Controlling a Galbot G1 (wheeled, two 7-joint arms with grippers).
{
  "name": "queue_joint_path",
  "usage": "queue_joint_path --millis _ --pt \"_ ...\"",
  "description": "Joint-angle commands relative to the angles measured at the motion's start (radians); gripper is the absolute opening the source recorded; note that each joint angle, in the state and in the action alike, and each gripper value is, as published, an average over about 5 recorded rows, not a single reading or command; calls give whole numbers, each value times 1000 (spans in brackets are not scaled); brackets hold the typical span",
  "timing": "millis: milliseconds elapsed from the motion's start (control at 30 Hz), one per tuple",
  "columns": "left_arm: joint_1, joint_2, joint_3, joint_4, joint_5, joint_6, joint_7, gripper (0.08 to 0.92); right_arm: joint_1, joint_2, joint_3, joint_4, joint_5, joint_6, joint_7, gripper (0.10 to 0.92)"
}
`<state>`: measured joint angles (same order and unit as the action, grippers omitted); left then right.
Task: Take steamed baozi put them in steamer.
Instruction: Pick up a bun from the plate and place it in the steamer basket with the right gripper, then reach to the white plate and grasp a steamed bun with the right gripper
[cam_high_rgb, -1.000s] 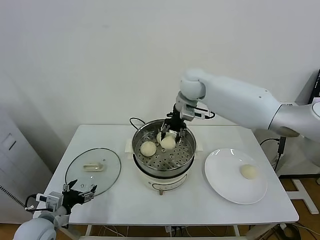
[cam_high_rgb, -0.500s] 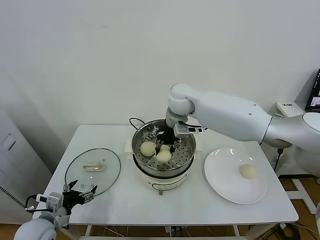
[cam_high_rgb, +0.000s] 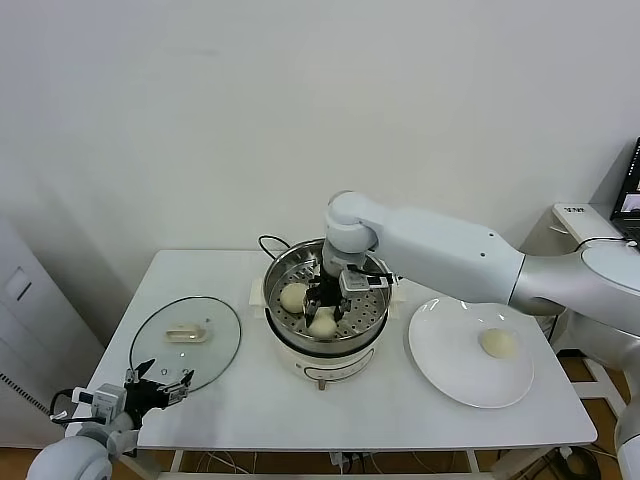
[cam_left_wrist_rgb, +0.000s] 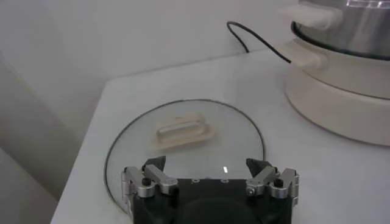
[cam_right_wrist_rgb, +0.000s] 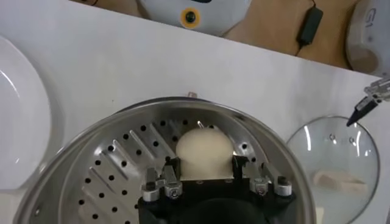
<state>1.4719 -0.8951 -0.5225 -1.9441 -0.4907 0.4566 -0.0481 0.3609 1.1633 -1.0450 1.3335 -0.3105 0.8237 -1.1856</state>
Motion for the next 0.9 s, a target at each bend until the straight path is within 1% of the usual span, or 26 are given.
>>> queue_joint_path --millis 33,200,300,400,567,633,800,900 --pt "2 -4 1 -5 3 -1 1 823 -27 1 36 -3 -54 49 2 652" --pt "2 -5 1 -8 7 -1 2 823 -5 1 115 -47 -45 46 2 786" --pt "1 -6 -1 -9 7 0 2 823 49 -11 178 -115 -6 15 -12 817" --pt "3 -9 -3 -14 7 0 2 823 128 -55 184 -187 83 -71 -46 822" --pt "10 -9 -12 -22 5 0 2 823 253 -199 55 -305 317 -361 -119 823" --pt "11 -8 -16 -25 1 1 2 823 276 -246 0 -338 372 -439 -138 823" --pt "11 -5 -20 -29 -5 2 2 823 261 -337 -62 -415 443 -542 -155 823" --pt "11 -4 -21 -28 -5 3 2 823 231 -375 -71 -448 460 -568 -169 823"
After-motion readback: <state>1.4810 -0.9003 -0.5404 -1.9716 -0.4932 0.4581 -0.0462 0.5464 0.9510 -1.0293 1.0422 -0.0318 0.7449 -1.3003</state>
